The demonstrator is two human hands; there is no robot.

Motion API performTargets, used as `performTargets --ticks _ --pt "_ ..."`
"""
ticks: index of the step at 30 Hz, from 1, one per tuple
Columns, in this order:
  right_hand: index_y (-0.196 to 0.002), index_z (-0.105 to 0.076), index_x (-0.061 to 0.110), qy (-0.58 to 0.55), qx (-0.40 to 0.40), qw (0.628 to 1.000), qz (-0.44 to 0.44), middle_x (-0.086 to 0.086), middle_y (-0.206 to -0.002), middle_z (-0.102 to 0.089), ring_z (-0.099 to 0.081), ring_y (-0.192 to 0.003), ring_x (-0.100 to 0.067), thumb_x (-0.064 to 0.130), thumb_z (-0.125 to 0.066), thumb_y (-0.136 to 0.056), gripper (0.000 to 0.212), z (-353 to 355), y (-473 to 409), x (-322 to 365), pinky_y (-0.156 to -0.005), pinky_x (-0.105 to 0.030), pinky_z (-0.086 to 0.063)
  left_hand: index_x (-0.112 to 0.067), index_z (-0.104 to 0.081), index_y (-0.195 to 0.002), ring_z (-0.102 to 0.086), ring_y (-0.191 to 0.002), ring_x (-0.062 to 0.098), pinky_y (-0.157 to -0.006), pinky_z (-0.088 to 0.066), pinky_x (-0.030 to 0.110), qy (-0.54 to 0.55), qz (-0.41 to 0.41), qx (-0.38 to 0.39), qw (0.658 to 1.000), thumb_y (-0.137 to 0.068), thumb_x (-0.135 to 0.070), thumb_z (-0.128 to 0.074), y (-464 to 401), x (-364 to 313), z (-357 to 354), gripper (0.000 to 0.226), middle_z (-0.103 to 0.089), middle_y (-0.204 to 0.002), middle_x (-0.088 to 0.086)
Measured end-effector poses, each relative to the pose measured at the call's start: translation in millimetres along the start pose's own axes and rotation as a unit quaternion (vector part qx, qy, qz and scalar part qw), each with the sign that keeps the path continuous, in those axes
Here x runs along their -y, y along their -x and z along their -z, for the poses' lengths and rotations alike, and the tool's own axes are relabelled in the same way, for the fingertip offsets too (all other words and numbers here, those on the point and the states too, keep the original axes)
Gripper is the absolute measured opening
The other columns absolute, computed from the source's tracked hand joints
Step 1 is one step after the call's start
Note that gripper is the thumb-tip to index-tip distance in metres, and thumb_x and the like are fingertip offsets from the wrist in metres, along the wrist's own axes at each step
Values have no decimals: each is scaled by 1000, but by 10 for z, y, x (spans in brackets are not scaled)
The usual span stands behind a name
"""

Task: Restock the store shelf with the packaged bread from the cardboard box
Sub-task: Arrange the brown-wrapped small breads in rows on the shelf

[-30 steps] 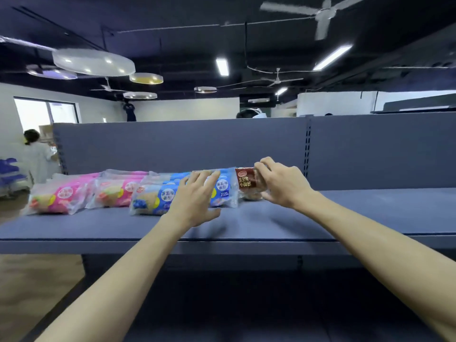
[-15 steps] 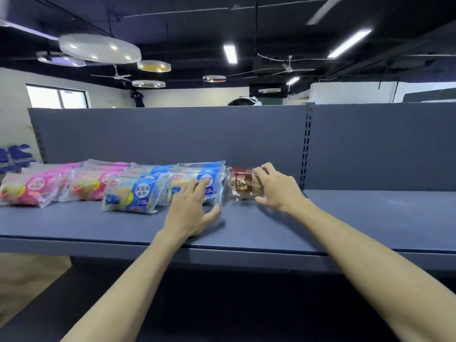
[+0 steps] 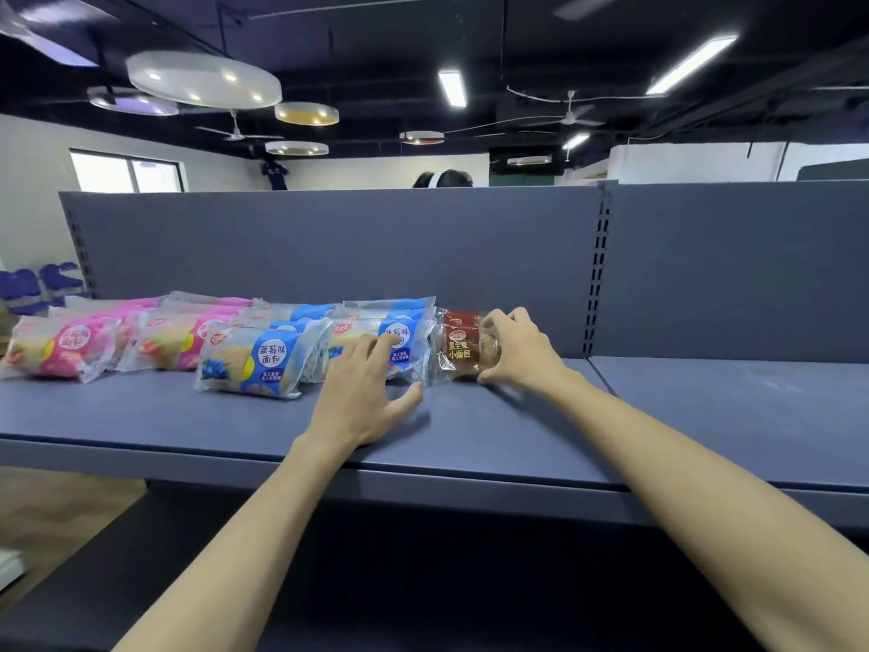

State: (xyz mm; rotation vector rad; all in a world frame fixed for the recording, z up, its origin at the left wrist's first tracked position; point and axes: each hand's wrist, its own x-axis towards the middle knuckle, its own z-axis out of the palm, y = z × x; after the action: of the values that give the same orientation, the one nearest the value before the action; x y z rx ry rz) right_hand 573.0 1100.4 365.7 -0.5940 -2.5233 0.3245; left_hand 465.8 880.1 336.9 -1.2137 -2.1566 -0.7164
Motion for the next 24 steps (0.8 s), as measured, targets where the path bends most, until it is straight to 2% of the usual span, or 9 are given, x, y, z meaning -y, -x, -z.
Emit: performTargets --ticks 4,11,17,20,24 --pt "-127 -49 24 -48 9 999 -9 0 -119 -38 -57 -96 -24 32 -92 -60 80 -2 -31 -31 -83 -33 -49 -18 -52 -124 -48 -104 23 -88 -43 40 1 -1 -4 1000 -76 -59 -44 -3 6 -11 64 -53 -110 0" --pt "-127 -48 24 -65 14 998 -8 -1 -116 -38 -58 -90 -21 34 -93 -57 84 -6 -43 -58 -85 -36 -53 -19 -53 -123 -46 -105 23 -89 -41 39 -19 -1 -3 1000 -75 -61 -42 -1 6 -14 65 -52 -109 0" --pt "-127 -48 42 -42 11 999 -6 1 -110 -39 -59 -88 -22 34 -85 -63 74 12 -39 -49 -82 -37 -53 -17 -53 -122 -48 -105 23 -88 -43 39 -37 4 -5 999 -76 -60 -42 -1 16 -20 64 -55 -108 0" --pt "-128 -49 41 -40 15 999 -17 -2 -110 -39 -60 -91 -28 31 -84 -64 74 45 -50 -21 -85 -39 -54 -16 -54 -119 -49 -104 24 -87 -42 39 -36 8 -3 999 -76 -59 -44 -2 28 -24 61 -56 -107 0" --pt "-131 -47 36 -35 33 998 -27 -4 -114 -38 -57 -90 -29 18 -77 -71 69 49 -59 4 -77 -33 -50 -17 -53 -118 -48 -102 22 -87 -42 37 -38 5 -3 999 -76 -59 -44 17 33 -28 60 -56 -106 -1"
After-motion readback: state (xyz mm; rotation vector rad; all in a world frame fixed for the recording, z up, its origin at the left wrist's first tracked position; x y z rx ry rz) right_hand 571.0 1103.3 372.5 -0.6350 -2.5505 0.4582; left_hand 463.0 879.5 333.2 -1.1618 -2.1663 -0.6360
